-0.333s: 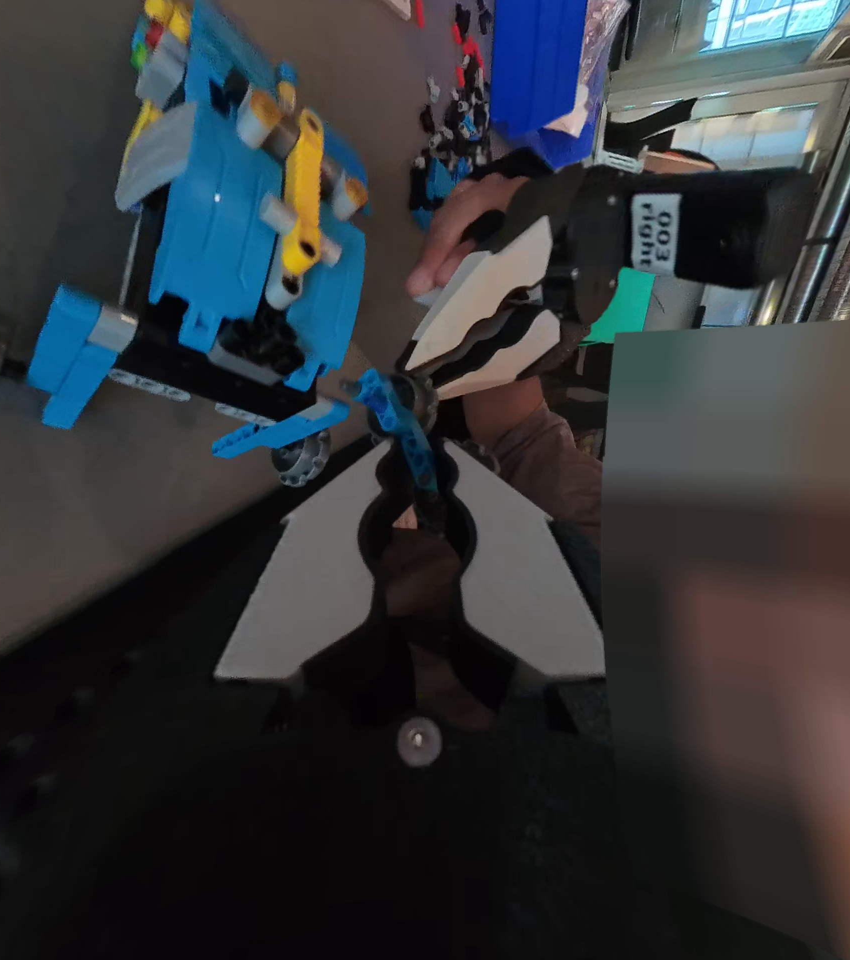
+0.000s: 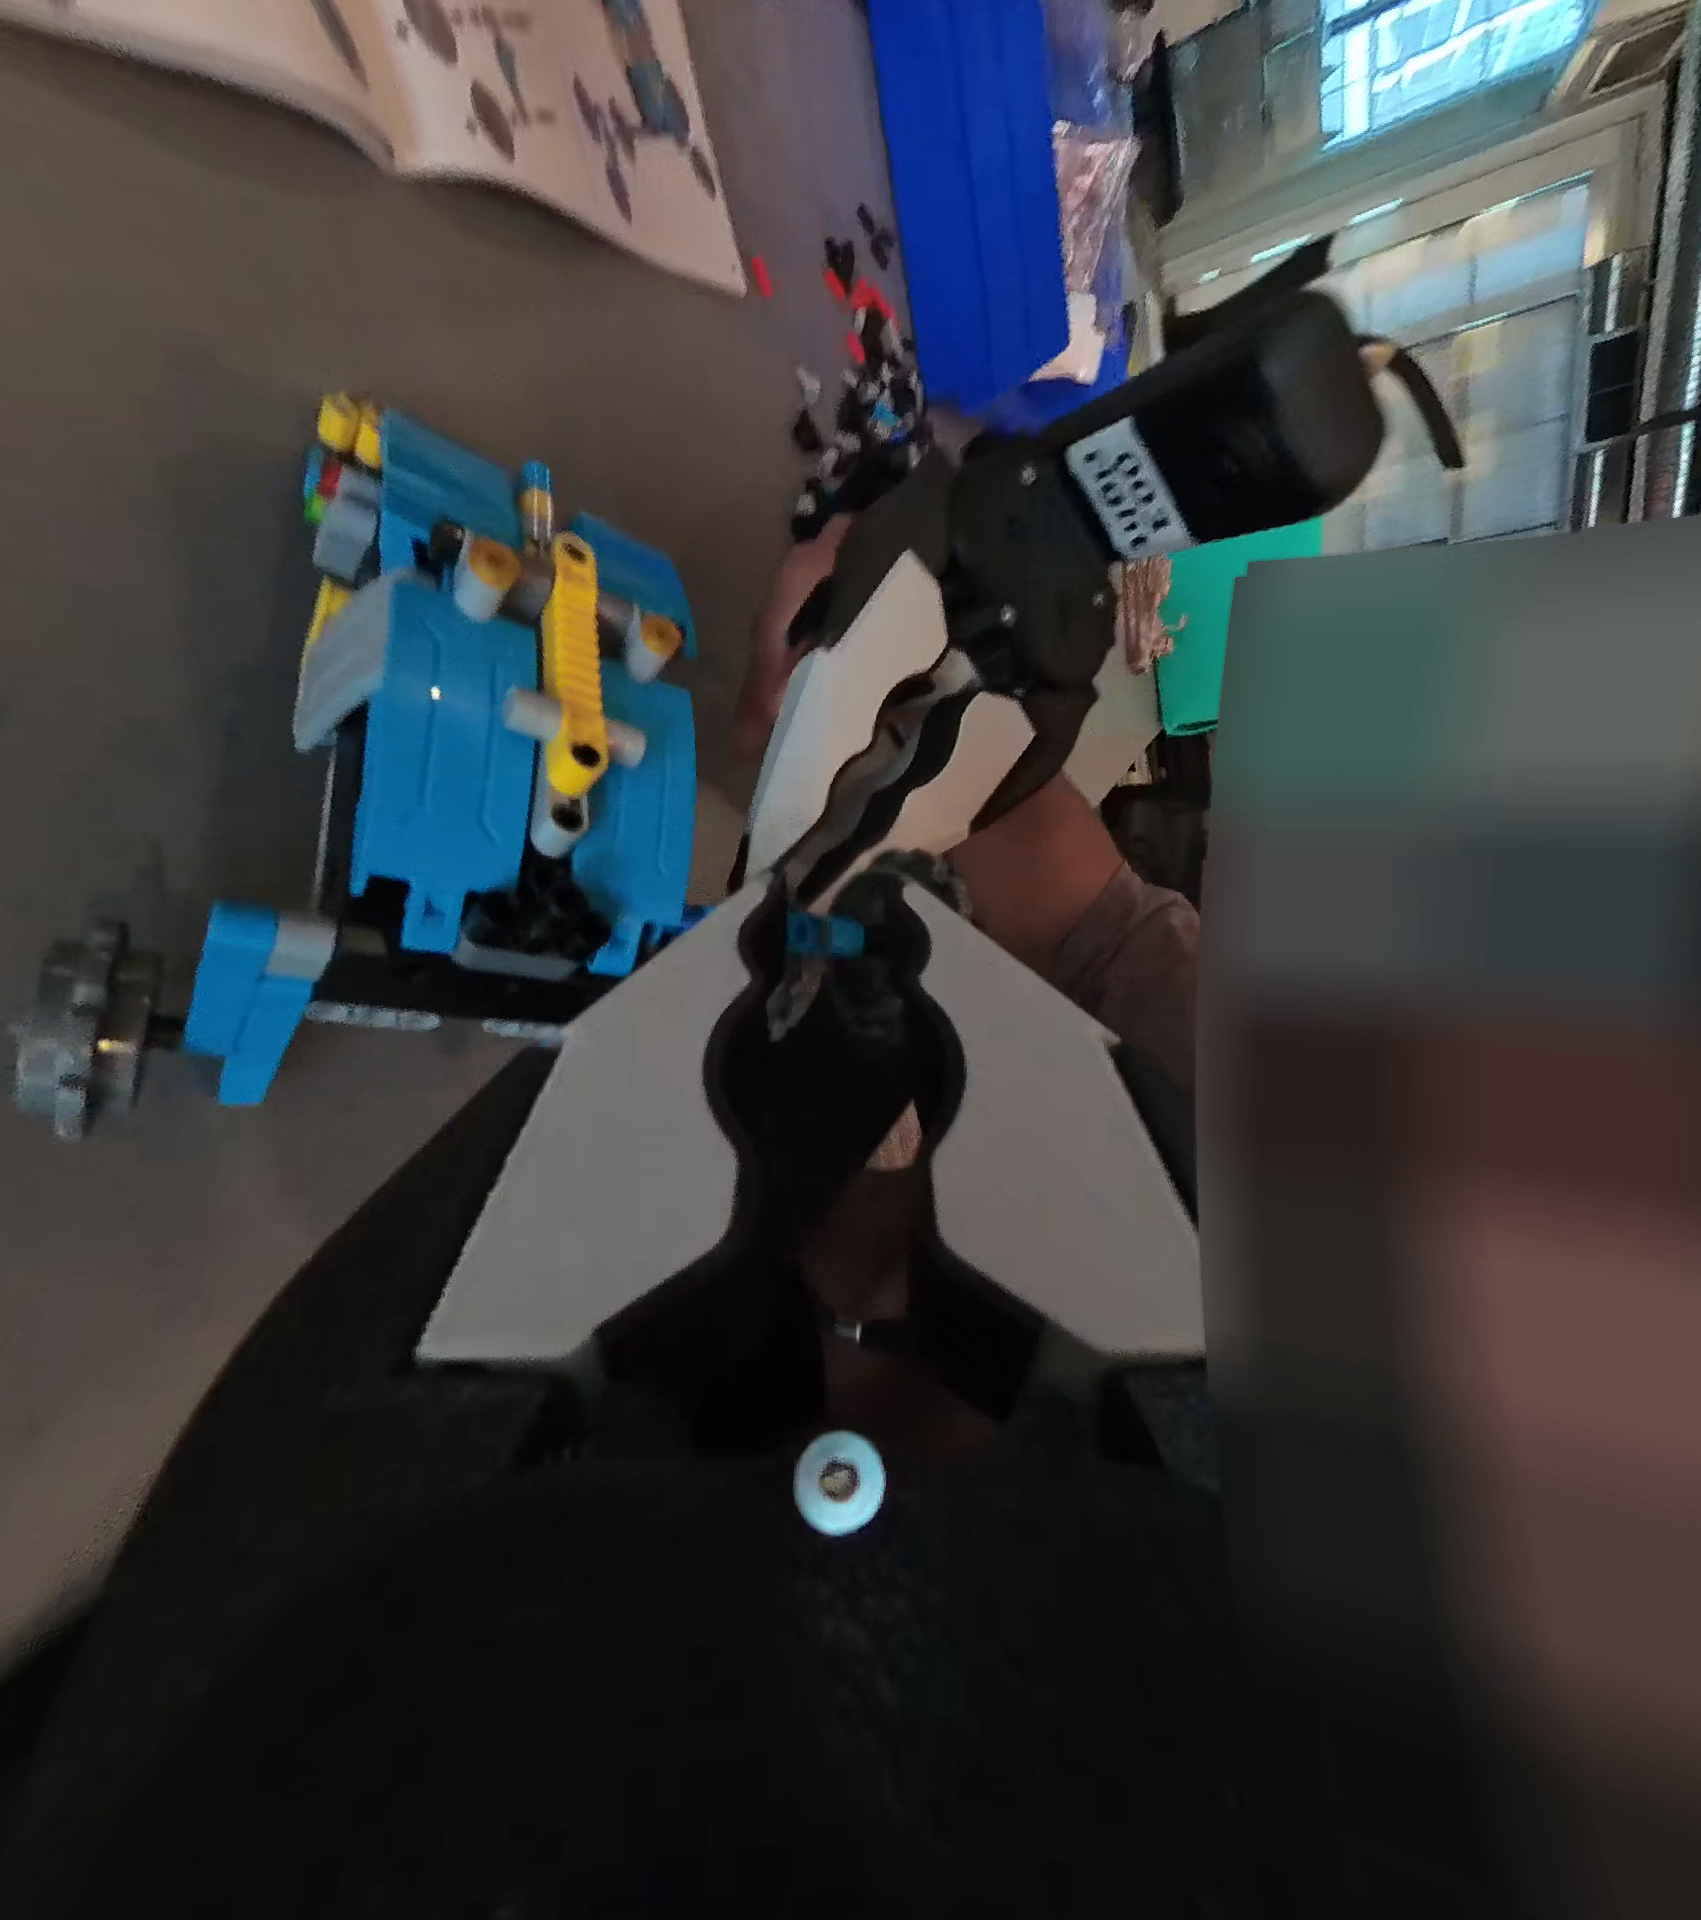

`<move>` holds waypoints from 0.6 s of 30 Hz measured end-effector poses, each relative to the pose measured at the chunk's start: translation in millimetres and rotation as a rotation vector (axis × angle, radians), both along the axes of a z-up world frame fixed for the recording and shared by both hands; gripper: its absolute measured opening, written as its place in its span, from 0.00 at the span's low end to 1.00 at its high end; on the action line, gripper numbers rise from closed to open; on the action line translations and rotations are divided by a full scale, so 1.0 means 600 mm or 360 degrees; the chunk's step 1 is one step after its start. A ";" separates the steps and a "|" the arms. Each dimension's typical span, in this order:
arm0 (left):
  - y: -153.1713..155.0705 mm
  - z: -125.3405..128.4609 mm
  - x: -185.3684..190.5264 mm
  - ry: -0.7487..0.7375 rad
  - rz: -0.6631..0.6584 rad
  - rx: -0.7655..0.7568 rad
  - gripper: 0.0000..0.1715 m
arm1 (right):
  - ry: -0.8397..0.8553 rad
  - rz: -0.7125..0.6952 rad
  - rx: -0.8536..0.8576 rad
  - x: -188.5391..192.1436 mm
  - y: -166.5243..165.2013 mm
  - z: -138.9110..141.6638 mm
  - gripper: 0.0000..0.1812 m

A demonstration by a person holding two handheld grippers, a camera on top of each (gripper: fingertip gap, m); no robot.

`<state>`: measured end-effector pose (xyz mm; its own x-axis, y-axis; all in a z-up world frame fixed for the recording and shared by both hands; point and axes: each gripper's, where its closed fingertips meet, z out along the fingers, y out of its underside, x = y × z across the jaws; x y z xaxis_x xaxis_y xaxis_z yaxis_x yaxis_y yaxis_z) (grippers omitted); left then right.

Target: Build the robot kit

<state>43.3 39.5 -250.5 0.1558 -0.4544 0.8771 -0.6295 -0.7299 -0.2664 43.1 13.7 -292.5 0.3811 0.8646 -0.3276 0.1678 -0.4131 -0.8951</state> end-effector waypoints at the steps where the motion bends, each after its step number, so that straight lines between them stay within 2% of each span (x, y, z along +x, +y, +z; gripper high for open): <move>1: 0.004 0.003 0.004 -0.0039 0.0016 0.0023 0.10 | 0.0012 0.0002 -0.0011 -0.001 0.000 -0.002 0.06; 7: 0.001 0.008 0.017 -0.0173 -0.0047 0.0214 0.12 | 0.0002 -0.0018 0.0023 -0.001 0.001 -0.009 0.06; 13: 0.006 0.027 -0.001 -0.0364 -0.0065 0.0455 0.15 | 0.0064 -0.0063 0.0154 0.004 -0.001 -0.003 0.06; 18: 0.043 0.006 -0.020 -0.0385 -0.0010 0.0801 0.18 | -0.0033 -0.0067 0.0194 0.002 0.001 -0.009 0.06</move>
